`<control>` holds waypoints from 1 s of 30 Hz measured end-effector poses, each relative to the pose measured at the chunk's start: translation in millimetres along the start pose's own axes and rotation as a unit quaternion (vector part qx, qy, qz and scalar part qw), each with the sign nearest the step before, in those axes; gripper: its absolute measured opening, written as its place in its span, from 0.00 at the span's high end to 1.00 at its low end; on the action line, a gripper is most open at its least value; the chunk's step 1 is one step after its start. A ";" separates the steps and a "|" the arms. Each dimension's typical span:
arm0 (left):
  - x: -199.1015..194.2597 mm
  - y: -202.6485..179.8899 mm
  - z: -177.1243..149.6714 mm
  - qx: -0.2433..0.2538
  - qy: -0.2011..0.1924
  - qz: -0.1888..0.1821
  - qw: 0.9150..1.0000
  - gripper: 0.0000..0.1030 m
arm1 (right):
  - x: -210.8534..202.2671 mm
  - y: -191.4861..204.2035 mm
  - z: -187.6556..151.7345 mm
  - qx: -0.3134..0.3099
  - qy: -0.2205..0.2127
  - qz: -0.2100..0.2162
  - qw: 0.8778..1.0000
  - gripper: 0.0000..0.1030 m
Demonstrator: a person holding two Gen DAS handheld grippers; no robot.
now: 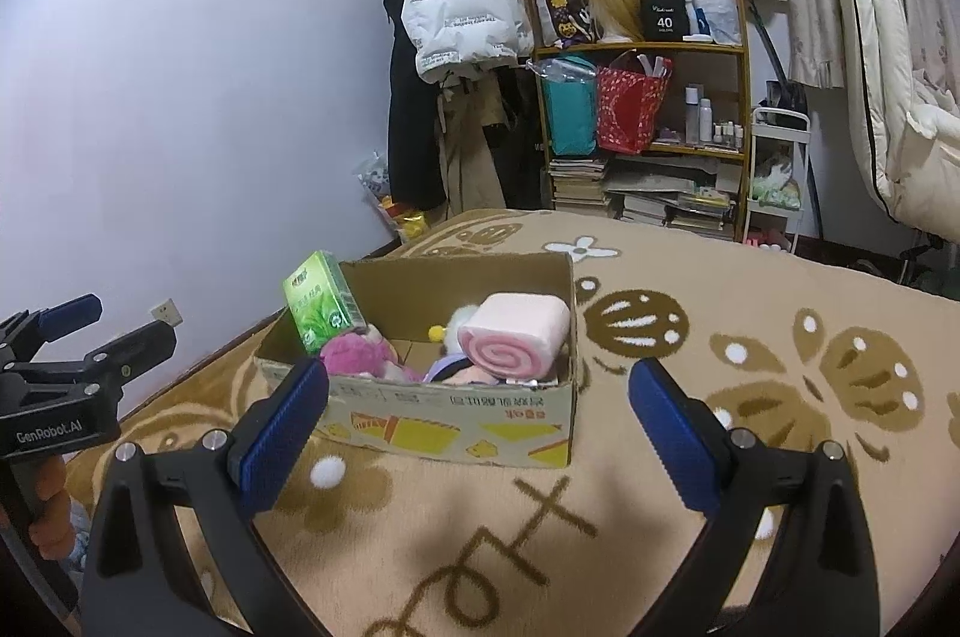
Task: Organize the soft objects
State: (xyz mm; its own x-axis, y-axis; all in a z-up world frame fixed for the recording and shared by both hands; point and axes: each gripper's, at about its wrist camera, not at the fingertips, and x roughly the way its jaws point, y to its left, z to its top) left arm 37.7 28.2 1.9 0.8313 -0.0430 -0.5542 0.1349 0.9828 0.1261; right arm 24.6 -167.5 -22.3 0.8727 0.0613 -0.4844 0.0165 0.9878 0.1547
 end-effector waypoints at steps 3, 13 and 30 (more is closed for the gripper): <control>-0.9 -1.7 -5.0 0.005 0.008 0.003 1.000 0.01 | -1.7 -0.6 -2.4 0.001 0.006 0.005 1.000 0.00; 5.7 -3.1 -9.3 0.007 0.022 0.006 1.000 0.01 | 2.4 -0.6 -6.8 0.001 0.020 0.005 1.000 0.00; 17.4 -3.5 -10.3 0.009 0.037 0.006 0.999 0.01 | 14.8 2.9 -14.0 -0.010 0.047 0.002 0.999 0.00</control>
State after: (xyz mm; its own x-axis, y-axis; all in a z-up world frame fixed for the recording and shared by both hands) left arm 46.1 25.9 -16.7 0.7905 -0.0181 -0.6122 0.1360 0.9798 0.1467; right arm 30.8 -161.7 -41.1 0.8231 0.0772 -0.5626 0.0023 0.9903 0.1393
